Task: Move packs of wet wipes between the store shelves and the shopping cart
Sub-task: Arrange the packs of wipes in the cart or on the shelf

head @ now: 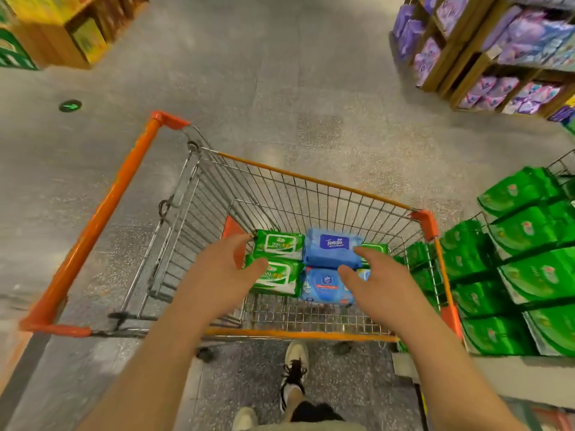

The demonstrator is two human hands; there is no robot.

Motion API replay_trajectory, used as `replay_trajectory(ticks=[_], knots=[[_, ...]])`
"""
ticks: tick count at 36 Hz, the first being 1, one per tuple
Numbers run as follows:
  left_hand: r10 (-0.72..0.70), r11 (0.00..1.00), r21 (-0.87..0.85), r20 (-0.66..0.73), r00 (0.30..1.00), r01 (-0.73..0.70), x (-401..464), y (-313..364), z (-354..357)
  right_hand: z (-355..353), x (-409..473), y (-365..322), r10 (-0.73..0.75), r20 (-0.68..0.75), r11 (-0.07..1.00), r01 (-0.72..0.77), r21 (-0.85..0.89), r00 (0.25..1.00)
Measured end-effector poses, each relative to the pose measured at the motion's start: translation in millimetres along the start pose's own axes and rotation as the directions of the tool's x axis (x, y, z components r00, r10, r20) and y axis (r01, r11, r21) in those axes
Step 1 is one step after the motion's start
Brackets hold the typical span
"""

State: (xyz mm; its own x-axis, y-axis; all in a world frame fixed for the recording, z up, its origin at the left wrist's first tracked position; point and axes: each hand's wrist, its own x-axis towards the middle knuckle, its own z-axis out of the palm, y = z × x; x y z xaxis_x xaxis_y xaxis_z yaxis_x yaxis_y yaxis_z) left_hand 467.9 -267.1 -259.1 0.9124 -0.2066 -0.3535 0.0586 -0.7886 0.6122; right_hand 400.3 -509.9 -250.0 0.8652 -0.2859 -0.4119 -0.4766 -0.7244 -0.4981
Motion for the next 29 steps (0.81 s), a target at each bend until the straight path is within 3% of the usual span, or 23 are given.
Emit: replay_trajectory(ticks=[8,14,16,18,20,22,25,29], knots=[[-0.230,0.973,0.019,0.012,0.973,0.230,66,11,32,10,91,20,-0.060,0.178,0.998,0.054,0.036,0.982],[-0.431,0.880,-0.159,0.126,0.893,0.447,103,-1,80,50,148,31,-0.111,0.335,0.993,0.118,0.002,0.936],[-0.543,0.770,-0.263,0.208,0.814,0.581,116,-12,99,66,165,33,-0.100,0.365,0.994,0.105,0.008,0.926],[-0.641,0.535,-0.407,0.375,0.669,0.740,132,-21,117,84,180,39,-0.074,0.386,0.997,0.073,0.016,0.919],[-0.647,0.263,-0.478,0.557,0.521,0.838,146,-33,135,102,194,47,-0.050,0.411,0.999,0.052,0.008,0.910],[-0.622,0.104,-0.478,0.653,0.433,0.872,157,-49,157,118,208,54,-0.027,0.439,0.999,0.033,-0.007,0.898],[-0.636,-0.020,-0.475,0.685,0.355,0.880,172,-75,190,143,229,62,-0.010,0.465,1.000,0.020,-0.016,0.885],[-0.671,-0.228,-0.610,0.663,0.332,0.759,186,-103,228,179,258,71,-0.069,0.469,0.997,0.079,-0.001,0.881]])
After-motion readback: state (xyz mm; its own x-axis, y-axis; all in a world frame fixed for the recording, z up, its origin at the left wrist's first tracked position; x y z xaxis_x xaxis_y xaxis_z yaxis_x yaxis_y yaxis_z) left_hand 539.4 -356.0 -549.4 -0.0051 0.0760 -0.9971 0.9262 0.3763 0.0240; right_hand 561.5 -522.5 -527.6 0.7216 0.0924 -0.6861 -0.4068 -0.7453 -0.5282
